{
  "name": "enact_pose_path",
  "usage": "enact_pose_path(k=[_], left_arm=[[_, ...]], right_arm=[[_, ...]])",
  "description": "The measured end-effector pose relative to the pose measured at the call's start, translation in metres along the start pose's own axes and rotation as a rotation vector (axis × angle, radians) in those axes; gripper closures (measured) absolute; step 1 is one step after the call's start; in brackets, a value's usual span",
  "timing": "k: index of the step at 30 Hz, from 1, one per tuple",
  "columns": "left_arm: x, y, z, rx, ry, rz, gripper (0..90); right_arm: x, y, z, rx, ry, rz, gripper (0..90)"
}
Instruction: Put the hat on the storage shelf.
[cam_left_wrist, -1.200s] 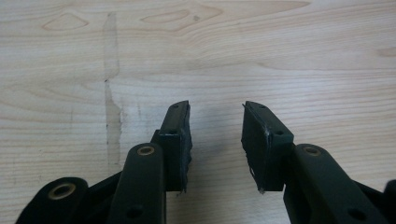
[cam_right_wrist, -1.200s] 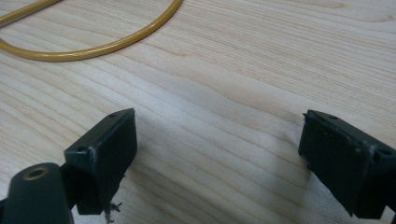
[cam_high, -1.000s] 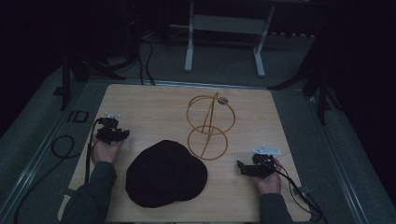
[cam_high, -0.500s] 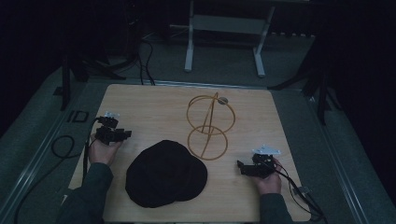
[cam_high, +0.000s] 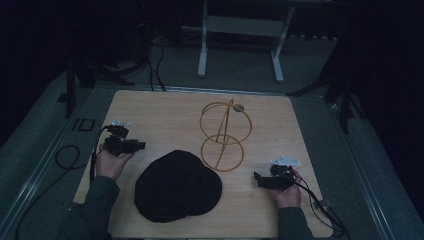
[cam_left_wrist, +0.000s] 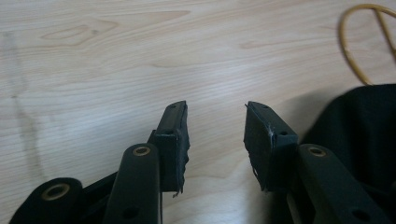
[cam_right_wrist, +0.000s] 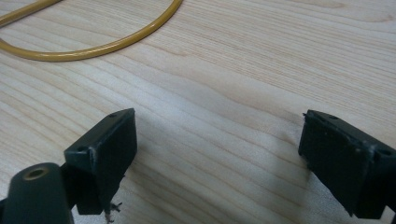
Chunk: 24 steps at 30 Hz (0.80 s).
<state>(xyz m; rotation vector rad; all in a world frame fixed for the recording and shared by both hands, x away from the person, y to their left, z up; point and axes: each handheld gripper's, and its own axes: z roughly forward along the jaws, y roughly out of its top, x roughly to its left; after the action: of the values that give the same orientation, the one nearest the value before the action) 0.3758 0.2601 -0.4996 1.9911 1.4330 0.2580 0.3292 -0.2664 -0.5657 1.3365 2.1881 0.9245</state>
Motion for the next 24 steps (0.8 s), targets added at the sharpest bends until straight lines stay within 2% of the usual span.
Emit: enact_pose_path(k=[11,19,24], left_arm=[[-0.013,-0.001,0.002,0.018,-0.069,0.049,57.5],[-0.021,-0.003,0.008,0.048,-0.120,0.081,56.3],[-0.029,-0.004,0.012,0.065,-0.135,0.112,54.2]], right_arm=[[0.000,0.000,0.000,0.000,0.000,0.000,11.5],[0.000,0.000,0.000,0.000,0.000,0.000,11.5],[0.000,0.000,0.000,0.000,0.000,0.000,11.4]])
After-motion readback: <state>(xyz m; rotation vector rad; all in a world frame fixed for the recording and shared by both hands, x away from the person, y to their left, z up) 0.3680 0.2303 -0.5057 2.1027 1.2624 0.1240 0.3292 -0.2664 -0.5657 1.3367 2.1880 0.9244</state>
